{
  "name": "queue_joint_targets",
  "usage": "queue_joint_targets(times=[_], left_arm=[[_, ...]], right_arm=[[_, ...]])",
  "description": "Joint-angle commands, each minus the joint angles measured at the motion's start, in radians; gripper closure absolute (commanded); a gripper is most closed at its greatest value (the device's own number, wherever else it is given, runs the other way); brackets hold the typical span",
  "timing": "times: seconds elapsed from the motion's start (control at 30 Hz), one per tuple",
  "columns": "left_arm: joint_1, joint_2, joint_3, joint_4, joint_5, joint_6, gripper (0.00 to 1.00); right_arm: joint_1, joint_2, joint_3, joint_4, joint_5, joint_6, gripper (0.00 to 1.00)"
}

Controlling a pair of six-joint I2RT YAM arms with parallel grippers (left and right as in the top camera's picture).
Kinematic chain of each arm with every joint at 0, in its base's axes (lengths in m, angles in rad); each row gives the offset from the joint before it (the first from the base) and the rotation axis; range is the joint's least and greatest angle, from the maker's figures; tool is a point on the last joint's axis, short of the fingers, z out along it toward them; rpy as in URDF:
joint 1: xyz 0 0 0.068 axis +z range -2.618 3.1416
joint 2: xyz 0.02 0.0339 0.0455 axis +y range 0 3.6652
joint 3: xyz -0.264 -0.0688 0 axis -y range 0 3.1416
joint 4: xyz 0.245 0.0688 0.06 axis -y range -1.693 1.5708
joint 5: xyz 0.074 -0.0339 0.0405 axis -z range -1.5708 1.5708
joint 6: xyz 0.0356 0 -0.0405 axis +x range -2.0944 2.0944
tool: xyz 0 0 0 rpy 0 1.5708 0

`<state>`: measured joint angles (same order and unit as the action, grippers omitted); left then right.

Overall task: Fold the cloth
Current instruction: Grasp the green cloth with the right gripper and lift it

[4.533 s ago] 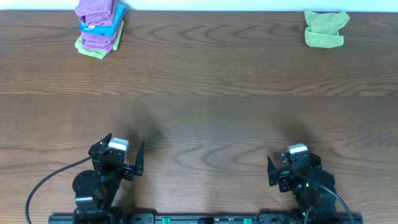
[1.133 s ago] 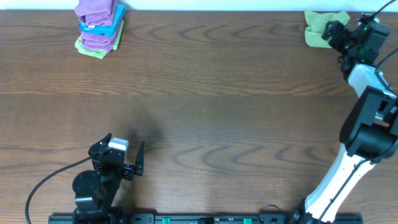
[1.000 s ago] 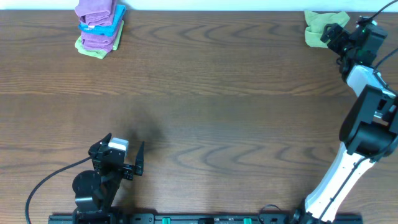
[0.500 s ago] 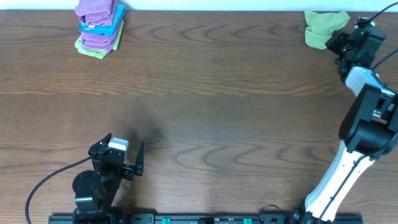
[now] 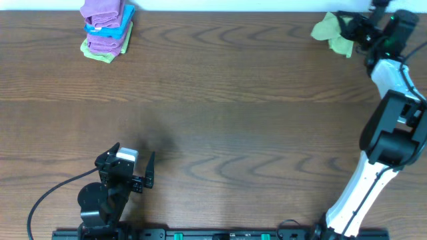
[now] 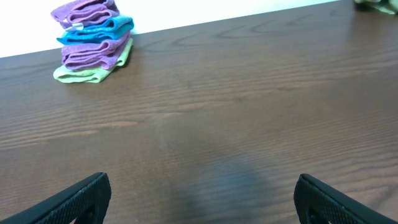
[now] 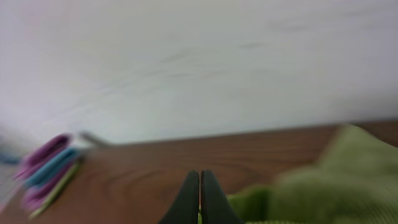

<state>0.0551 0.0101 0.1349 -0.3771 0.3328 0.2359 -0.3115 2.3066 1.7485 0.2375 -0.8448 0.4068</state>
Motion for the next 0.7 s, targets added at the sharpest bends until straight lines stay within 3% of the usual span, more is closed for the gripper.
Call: queue_joint_targets(times=[0.0,0.4,0.67], left_arm=[[-0.003,-0.006,-0.022,-0.003,-0.002,-0.004,0.05],[-0.003,-0.006,-0.022,-0.003,-0.002,-0.004,0.05],[-0.003,-0.006,-0.022,-0.003,-0.002,-0.004,0.05]], right_arm=[[0.077,-0.106,0.024,0.001,-0.122,0.008,0.99],[0.387,-0.331,0.024,0.001,-0.304,0.039,0.99],[0.498,-0.425,0.024,0.001,-0.430,0.072,0.99]])
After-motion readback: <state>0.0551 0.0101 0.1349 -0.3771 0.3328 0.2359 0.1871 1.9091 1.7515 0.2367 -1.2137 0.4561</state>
